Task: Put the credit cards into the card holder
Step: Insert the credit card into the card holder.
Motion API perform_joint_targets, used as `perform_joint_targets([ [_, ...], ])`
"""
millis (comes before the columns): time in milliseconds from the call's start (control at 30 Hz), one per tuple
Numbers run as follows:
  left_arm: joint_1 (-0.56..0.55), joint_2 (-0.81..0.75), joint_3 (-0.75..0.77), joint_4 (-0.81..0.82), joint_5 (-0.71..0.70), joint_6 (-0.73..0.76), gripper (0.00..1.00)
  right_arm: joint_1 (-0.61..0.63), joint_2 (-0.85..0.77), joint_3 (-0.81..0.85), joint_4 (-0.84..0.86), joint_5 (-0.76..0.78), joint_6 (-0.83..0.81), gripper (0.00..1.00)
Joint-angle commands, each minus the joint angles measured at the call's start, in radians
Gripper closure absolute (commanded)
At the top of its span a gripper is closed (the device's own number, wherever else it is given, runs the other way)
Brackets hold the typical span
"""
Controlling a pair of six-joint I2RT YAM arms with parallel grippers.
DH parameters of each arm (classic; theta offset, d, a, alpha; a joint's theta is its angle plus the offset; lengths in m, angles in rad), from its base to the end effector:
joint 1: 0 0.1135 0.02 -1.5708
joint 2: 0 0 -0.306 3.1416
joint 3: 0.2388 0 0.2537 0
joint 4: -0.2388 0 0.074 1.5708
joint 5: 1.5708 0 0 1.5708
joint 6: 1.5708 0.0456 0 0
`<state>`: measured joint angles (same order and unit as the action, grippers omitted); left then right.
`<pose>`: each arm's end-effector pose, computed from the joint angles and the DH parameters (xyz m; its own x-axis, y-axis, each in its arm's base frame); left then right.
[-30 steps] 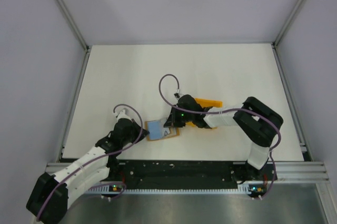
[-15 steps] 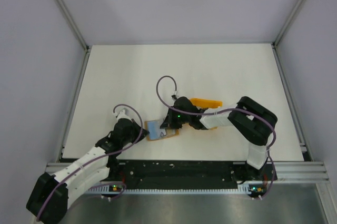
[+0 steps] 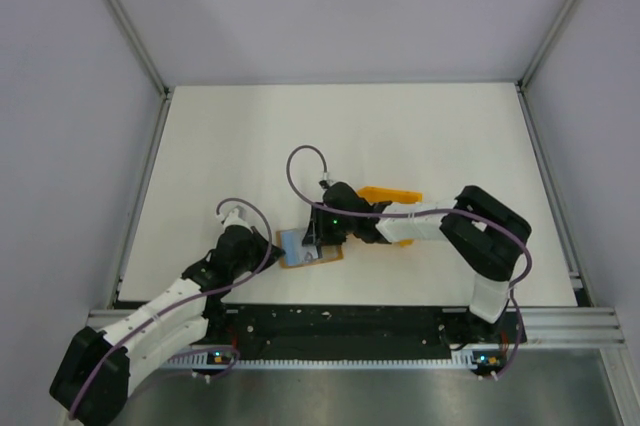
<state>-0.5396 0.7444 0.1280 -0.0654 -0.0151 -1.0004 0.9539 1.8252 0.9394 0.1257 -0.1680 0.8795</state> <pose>0.1064 -0.0629 0.1519 -0.7159 -0.5522 -0.4273 -0.1831 0.7390 -0.6484 0.2169 0.3190 0.1748 -0.9277 0.0050 -0.3733 -0.2503 0.7336 0.6318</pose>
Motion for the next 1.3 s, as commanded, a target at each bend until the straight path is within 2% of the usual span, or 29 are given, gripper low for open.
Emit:
perform_joint_targets([
  [0,-0.002,0.007,-0.008,-0.005,-0.008,0.006,1.0,0.005,-0.044,0.039,-0.169,0.084,-0.103,0.62],
  [100,-0.002,0.007,-0.007,-0.004,-0.008,0.009,1.0,0.011,-0.026,0.07,-0.21,0.076,-0.122,0.61],
  [533,-0.002,0.007,-0.01,0.049,0.009,0.011,1.0,0.092,0.072,0.2,-0.19,-0.059,-0.14,0.61],
  [733,-0.003,0.001,-0.013,0.058,0.01,0.013,1.0,0.101,0.082,0.226,-0.199,-0.05,-0.145,0.62],
  [933,-0.003,-0.002,-0.001,0.019,0.0,0.023,1.0,0.101,-0.021,0.153,-0.134,0.028,-0.132,0.63],
  [1133,-0.003,-0.004,-0.001,0.032,0.004,0.02,1.0,0.101,-0.011,0.163,-0.08,-0.089,-0.128,0.67],
  [1267,-0.003,-0.007,0.002,0.032,0.009,0.022,1.0,0.1,0.02,0.19,-0.116,-0.116,-0.128,0.68],
])
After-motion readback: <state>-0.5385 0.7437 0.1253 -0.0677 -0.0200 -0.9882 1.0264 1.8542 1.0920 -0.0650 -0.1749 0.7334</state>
